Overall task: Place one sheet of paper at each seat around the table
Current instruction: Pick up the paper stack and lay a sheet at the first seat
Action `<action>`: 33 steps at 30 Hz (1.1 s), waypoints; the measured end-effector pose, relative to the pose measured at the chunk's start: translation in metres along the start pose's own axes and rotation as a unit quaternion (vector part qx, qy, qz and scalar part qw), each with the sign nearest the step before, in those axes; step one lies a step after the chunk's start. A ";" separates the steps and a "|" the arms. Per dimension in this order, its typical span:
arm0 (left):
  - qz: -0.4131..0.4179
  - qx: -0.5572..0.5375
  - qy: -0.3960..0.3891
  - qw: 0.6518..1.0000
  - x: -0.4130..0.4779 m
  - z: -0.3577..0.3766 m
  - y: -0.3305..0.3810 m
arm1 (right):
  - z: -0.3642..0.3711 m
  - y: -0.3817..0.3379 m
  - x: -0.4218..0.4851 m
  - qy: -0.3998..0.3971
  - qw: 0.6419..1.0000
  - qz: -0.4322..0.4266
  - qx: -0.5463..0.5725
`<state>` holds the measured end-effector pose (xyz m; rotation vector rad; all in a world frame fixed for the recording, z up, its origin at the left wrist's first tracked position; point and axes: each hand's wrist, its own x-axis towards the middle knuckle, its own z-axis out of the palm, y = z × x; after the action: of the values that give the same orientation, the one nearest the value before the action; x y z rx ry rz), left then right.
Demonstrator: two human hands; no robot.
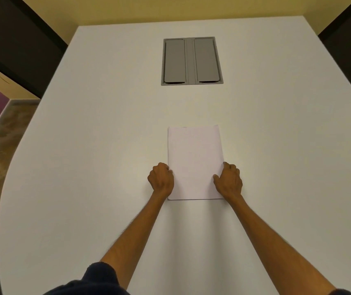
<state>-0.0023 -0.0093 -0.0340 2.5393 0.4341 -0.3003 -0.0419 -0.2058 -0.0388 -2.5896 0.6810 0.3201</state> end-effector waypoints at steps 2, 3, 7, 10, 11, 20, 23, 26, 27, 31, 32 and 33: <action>0.002 -0.001 0.012 1.000 -0.001 0.001 0.001 | 0.001 -0.001 -0.002 0.007 1.000 0.001 0.010; 0.001 -0.004 0.017 1.000 0.000 0.001 0.002 | 0.002 -0.002 -0.003 0.012 1.000 0.000 0.014; -0.022 -0.035 0.019 0.999 0.001 0.001 0.004 | 0.003 -0.002 -0.001 0.042 0.997 0.009 0.061; -0.037 -0.066 0.015 0.997 0.002 0.001 0.005 | 0.001 -0.002 0.005 0.052 0.986 0.083 0.136; -0.040 -0.076 0.014 0.996 0.002 0.001 0.005 | 0.000 -0.001 0.007 0.051 0.981 0.108 0.156; -0.042 -0.158 -0.005 0.987 -0.003 -0.016 0.010 | -0.021 0.008 0.007 0.052 0.937 0.152 0.309; -0.030 -0.216 -0.017 0.976 -0.011 -0.034 0.017 | -0.040 0.007 -0.004 0.057 0.921 0.147 0.355; -0.017 -0.258 -0.021 0.966 -0.026 -0.055 0.027 | -0.065 0.005 -0.019 0.068 0.905 0.140 0.395; -0.011 -0.272 -0.022 0.962 -0.032 -0.062 0.031 | -0.074 0.005 -0.026 0.072 0.900 0.135 0.408; 0.026 -0.322 -0.026 0.946 -0.061 -0.090 0.043 | -0.110 0.009 -0.061 0.088 0.888 0.111 0.438; 0.034 -0.333 -0.028 0.942 -0.069 -0.096 0.045 | -0.118 0.011 -0.071 0.095 0.886 0.106 0.442; 0.040 -0.344 -0.032 0.938 -0.078 -0.101 0.047 | -0.126 0.014 -0.081 0.103 0.884 0.101 0.445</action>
<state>-0.0449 -0.0108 0.0949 1.8491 0.3329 -0.1581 -0.1046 -0.2428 0.0930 -1.6785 0.9062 -0.1909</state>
